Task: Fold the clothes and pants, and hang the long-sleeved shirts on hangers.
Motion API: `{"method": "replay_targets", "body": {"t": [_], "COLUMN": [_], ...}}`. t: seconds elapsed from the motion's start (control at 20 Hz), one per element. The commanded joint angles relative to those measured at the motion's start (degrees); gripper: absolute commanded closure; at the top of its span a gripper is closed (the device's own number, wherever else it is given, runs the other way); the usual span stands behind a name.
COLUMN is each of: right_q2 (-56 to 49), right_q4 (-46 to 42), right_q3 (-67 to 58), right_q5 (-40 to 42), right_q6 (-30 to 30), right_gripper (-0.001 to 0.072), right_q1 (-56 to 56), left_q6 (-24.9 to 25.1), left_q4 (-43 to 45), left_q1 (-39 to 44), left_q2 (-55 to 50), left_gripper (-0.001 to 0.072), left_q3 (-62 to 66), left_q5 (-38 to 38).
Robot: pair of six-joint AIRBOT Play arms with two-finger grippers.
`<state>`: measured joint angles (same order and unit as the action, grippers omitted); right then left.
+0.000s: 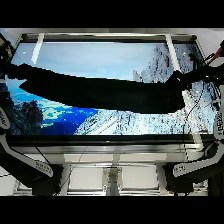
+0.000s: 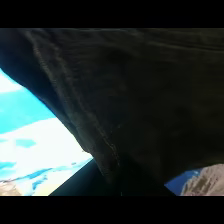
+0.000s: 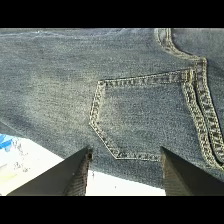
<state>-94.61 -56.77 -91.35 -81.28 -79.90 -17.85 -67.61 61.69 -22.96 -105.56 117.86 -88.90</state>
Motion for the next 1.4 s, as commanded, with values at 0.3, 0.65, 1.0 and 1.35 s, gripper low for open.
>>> {"method": "replay_targets", "body": {"t": [0.3,0.65,1.0,1.35], "right_q2": [0.02,0.02,0.02,0.02], "right_q4": [-0.7,-3.52,-5.03,-7.63], "right_q3": [-0.02,-0.02,-0.02,-0.02], "right_q5": [-0.04,-0.17,-0.37,-0.44], "right_q6": [0.09,0.26,1.16,1.14], "right_gripper": [0.0239,0.024,0.024,0.0241], "right_q1": [0.04,0.04,0.02,-0.02], "left_q6": [-2.93,-7.1,-8.22,-7.8], "left_q4": [-1.05,-2.19,-11.67,-11.61], "left_q1": [23.89,36.87,41.03,46.58], "left_q2": [0.96,0.92,0.9,0.0], "left_gripper": [0.0685,0.0685,0.0685,0.0685], "left_q3": [2.34,2.32,2.32,-0.35], "left_q5": [2.34,11.54,18.82,18.84]}}
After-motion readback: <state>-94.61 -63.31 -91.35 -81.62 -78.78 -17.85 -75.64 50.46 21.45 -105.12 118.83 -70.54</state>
